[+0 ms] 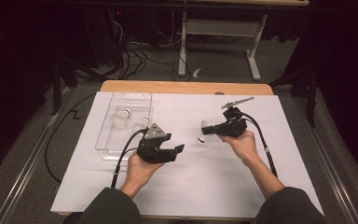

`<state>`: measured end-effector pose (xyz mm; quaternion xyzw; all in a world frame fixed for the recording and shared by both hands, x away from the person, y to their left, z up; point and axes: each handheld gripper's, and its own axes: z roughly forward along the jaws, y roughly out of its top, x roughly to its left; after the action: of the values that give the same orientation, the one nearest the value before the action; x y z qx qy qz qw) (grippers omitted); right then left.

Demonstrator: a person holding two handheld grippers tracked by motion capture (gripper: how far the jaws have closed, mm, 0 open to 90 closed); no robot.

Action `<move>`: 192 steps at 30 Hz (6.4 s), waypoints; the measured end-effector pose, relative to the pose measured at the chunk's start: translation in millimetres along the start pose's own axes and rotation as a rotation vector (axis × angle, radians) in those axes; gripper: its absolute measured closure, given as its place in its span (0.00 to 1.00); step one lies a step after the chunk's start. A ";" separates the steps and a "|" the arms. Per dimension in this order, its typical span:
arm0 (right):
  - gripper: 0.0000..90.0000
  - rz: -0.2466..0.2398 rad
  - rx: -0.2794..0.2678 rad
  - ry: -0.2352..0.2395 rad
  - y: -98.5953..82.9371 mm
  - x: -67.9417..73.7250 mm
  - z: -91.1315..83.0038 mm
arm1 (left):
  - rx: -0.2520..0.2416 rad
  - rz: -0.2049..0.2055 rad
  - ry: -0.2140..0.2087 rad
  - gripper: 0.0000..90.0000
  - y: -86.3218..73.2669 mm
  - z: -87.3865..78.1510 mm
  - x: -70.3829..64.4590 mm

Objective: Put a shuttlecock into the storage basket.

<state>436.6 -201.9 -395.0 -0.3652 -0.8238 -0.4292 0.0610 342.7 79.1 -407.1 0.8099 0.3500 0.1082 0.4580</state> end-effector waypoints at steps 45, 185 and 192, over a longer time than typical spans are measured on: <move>1.00 -0.051 0.003 0.067 14.7 22.6 13.4 | 0.074 0.011 -0.024 0.42 16.1 44.3 0.5; 0.48 -0.176 -0.102 -0.182 -18.6 38.6 -21.6 | 0.205 -0.009 -0.006 0.73 23.2 22.8 15.7; 0.46 -0.186 -0.125 -0.187 -28.5 39.2 -31.8 | 0.204 -0.011 -0.006 0.73 23.3 18.3 16.8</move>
<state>382.7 -214.6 -377.8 -0.3287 -0.8278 -0.4478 -0.0788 374.9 70.3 -400.7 0.8508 0.3623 0.0669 0.3747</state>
